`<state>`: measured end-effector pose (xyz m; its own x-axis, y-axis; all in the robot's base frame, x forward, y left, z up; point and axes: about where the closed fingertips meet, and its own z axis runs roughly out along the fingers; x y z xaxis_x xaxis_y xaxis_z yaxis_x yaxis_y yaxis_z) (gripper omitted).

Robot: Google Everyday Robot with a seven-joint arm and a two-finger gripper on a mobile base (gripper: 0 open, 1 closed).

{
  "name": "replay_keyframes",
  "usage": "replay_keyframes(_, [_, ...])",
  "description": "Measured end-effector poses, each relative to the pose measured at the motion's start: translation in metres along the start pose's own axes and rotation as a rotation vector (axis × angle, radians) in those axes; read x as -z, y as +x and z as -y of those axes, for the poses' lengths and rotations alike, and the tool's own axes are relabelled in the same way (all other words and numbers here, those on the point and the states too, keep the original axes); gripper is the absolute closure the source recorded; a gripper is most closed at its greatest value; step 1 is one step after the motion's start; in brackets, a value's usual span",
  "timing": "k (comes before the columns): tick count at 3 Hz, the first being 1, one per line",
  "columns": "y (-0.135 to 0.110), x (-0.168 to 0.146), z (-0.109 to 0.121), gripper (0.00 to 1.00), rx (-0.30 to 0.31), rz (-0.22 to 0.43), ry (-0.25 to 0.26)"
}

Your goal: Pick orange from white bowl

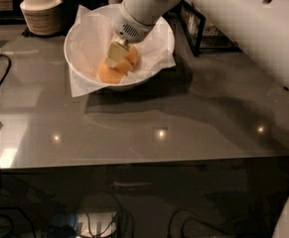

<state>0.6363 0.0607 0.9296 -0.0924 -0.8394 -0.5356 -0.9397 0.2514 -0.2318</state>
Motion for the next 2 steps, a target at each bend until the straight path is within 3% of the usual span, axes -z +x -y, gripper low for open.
replay_keyframes(1, [-0.0009, 0.002, -0.0036, 0.95, -0.046, -0.001, -0.001])
replay_keyframes(2, [-0.0009, 0.002, -0.0036, 0.1, -0.046, -0.001, -0.001])
